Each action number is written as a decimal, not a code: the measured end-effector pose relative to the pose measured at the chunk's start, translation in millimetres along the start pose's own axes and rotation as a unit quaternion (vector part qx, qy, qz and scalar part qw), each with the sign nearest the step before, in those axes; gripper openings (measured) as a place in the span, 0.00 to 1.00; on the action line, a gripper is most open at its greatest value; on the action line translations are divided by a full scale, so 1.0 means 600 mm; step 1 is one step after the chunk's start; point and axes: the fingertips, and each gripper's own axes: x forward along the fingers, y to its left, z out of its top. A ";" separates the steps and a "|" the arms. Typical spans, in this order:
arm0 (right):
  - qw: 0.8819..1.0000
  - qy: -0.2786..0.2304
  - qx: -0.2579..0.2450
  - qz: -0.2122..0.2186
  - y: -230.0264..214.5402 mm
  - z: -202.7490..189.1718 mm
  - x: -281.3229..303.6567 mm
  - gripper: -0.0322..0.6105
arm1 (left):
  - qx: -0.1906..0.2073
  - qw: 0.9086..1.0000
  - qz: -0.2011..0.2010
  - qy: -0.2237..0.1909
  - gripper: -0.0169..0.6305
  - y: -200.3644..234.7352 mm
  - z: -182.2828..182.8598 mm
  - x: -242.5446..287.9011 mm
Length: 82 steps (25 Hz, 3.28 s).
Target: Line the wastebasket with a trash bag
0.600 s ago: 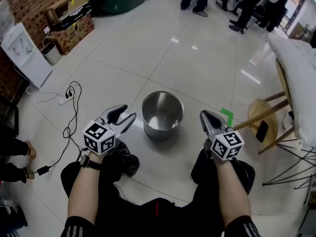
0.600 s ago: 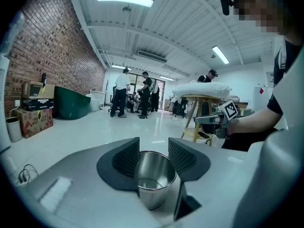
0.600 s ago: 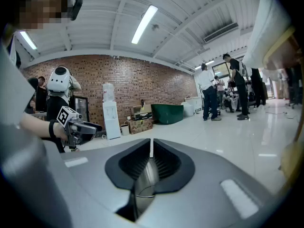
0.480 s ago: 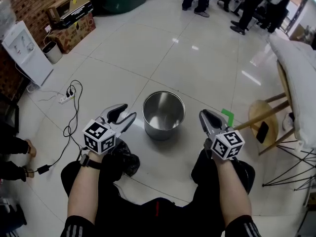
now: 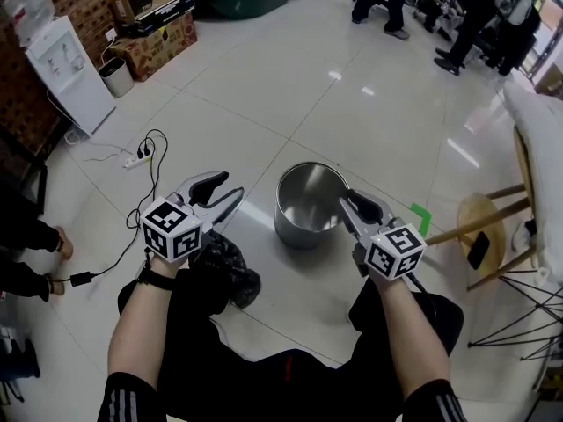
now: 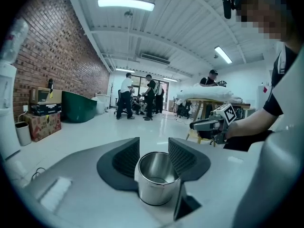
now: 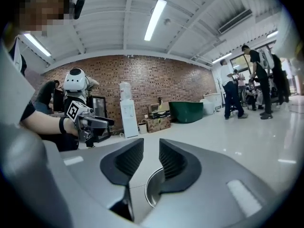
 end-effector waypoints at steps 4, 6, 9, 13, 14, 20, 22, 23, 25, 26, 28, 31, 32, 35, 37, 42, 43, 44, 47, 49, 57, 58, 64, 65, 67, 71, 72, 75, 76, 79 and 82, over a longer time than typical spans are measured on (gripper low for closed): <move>0.998 0.021 -0.010 0.050 0.063 -0.016 0.062 0.25 | 0.019 0.999 0.003 0.026 0.32 0.016 -0.011 -0.017; 0.996 0.038 -0.014 0.074 0.094 -0.034 0.095 0.27 | 0.029 0.999 0.004 0.042 0.32 0.028 -0.018 -0.028; 0.991 0.072 -0.021 0.107 0.141 -0.079 0.143 0.28 | 0.044 0.996 0.005 0.078 0.32 0.051 -0.045 -0.041; 0.981 0.118 -0.014 0.151 0.206 -0.160 0.201 0.30 | 0.040 0.992 0.017 0.116 0.33 0.090 -0.097 -0.064; 0.978 0.133 -0.009 0.161 0.223 -0.185 0.217 0.30 | 0.034 0.992 0.022 0.118 0.33 0.101 -0.106 -0.072; 0.941 0.253 -0.006 0.224 0.337 -0.375 0.300 0.32 | -0.004 0.989 0.030 0.147 0.33 0.147 -0.175 -0.091; 0.929 0.283 -0.011 0.238 0.367 -0.430 0.318 0.32 | -0.015 0.987 0.023 0.155 0.33 0.151 -0.196 -0.097; 0.925 0.293 -0.012 0.242 0.377 -0.451 0.326 0.32 | -0.015 0.987 0.019 0.161 0.33 0.152 -0.205 -0.100; 0.918 0.310 -0.008 0.247 0.395 -0.484 0.341 0.33 | -0.020 0.985 0.013 0.170 0.33 0.155 -0.221 -0.106; 0.915 0.318 -0.004 0.249 0.402 -0.500 0.348 0.33 | -0.026 0.984 0.011 0.175 0.33 0.157 -0.230 -0.110; 0.910 0.331 0.009 0.251 0.415 -0.528 0.360 0.35 | -0.034 0.982 0.005 0.184 0.33 0.159 -0.245 -0.116; 0.900 0.350 0.039 0.256 0.439 -0.563 0.372 0.38 | -0.038 0.982 -0.001 0.185 0.34 0.162 -0.250 -0.123; 0.897 0.357 0.045 0.258 0.446 -0.576 0.374 0.39 | -0.040 0.983 -0.001 0.182 0.34 0.165 -0.247 -0.125; 0.889 0.378 0.046 0.254 0.461 -0.610 0.375 0.40 | -0.044 0.982 0.000 0.184 0.34 0.168 -0.246 -0.125; 0.891 0.379 0.048 0.246 0.466 -0.619 0.375 0.28 | -0.045 0.979 -0.004 0.197 0.34 0.165 -0.256 -0.123; 0.902 0.352 0.064 0.239 0.465 -0.590 0.375 0.06 | -0.048 0.970 -0.010 0.238 0.34 0.162 -0.290 -0.130; 0.906 0.342 0.080 0.236 0.459 -0.577 0.377 0.06 | -0.044 0.968 -0.012 0.245 0.34 0.160 -0.295 -0.131; 0.910 0.330 0.100 0.231 0.451 -0.560 0.380 0.06 | -0.039 0.966 -0.014 0.254 0.34 0.157 -0.300 -0.131; 0.922 0.289 0.149 0.211 0.421 -0.490 0.391 0.06 | -0.022 0.960 -0.035 0.278 0.36 0.140 -0.312 -0.129; 0.930 0.260 0.166 0.199 0.397 -0.439 0.394 0.06 | -0.014 0.954 -0.055 0.296 0.39 0.118 -0.323 -0.130; 0.947 0.139 0.245 0.153 0.294 -0.251 0.371 0.06 | 0.014 0.930 -0.094 0.356 0.53 0.016 -0.347 -0.107; 0.948 0.125 0.252 0.147 0.283 -0.230 0.364 0.06 | 0.016 0.930 -0.083 0.359 0.56 0.013 -0.345 -0.099; 0.947 0.046 0.286 0.141 0.253 -0.110 0.314 0.06 | 0.012 0.951 -0.009 0.308 0.59 0.010 -0.271 -0.017; 0.947 0.036 0.286 0.141 0.250 -0.092 0.304 0.06 | 0.021 0.952 -0.003 0.306 0.59 0.006 -0.264 -0.004; 0.950 0.019 0.280 0.140 0.244 -0.063 0.282 0.06 | 0.070 0.951 0.028 0.301 0.54 0.010 -0.245 0.015; 0.954 -0.010 0.268 0.131 0.216 -0.020 0.238 0.06 | 0.144 0.956 0.061 0.249 0.04 0.013 -0.165 0.036; 0.955 -0.017 0.266 0.127 0.206 -0.011 0.226 0.06 | 0.150 0.957 0.054 0.241 0.04 0.007 -0.148 0.040; 0.961 -0.030 0.249 0.117 0.179 0.010 0.193 0.06 | 0.161 0.960 0.030 0.226 0.04 -0.008 -0.104 0.056; 0.963 -0.034 0.242 0.114 0.171 0.015 0.182 0.07 | 0.156 0.964 0.019 0.217 0.04 -0.015 -0.090 0.062; 0.967 -0.047 0.228 0.106 0.141 0.027 0.147 0.14 | 0.116 0.977 -0.020 0.180 0.04 -0.041 -0.043 0.088; 0.975 -0.047 0.197 0.086 0.104 0.030 0.111 0.23 | 0.085 0.982 -0.064 0.158 0.04 -0.070 -0.001 0.127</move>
